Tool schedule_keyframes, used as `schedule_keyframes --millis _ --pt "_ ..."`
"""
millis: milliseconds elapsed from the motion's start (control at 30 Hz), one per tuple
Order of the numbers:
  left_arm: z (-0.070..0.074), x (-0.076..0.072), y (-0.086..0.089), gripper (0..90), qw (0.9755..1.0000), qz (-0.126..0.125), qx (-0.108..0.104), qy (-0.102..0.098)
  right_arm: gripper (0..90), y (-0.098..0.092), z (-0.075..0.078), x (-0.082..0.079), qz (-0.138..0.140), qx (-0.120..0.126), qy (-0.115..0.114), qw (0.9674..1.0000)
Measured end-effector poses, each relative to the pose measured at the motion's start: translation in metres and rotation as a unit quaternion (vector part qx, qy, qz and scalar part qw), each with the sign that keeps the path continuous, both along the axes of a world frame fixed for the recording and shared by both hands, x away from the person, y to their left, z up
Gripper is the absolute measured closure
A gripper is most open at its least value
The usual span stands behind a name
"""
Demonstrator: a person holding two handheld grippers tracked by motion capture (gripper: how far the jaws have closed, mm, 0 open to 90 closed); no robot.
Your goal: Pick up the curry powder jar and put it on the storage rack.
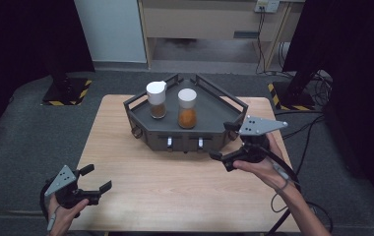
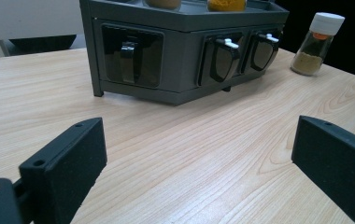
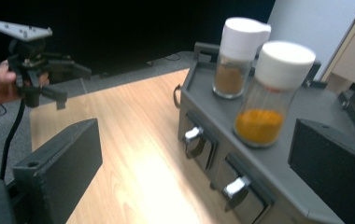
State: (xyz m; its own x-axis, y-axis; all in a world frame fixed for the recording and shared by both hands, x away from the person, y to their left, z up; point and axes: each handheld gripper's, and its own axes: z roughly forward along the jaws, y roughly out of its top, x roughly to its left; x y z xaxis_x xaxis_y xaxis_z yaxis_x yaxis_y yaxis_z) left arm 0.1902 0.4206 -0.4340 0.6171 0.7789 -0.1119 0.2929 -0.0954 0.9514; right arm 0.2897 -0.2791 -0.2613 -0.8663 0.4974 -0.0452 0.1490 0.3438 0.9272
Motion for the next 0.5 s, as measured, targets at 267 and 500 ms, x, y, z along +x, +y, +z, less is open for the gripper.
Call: schedule_keyframes --millis 267,500 --pt "0.000 0.000 0.000 2.0 1.0000 0.002 0.000 0.001 3.4 -0.010 -0.020 -0.007 -0.004 0.004 0.004 1.0000" --pt "0.000 0.000 0.000 2.0 1.0000 0.002 -0.001 0.000 3.4 -0.018 -0.035 -0.020 -0.013 0.013 -0.007 0.9998"
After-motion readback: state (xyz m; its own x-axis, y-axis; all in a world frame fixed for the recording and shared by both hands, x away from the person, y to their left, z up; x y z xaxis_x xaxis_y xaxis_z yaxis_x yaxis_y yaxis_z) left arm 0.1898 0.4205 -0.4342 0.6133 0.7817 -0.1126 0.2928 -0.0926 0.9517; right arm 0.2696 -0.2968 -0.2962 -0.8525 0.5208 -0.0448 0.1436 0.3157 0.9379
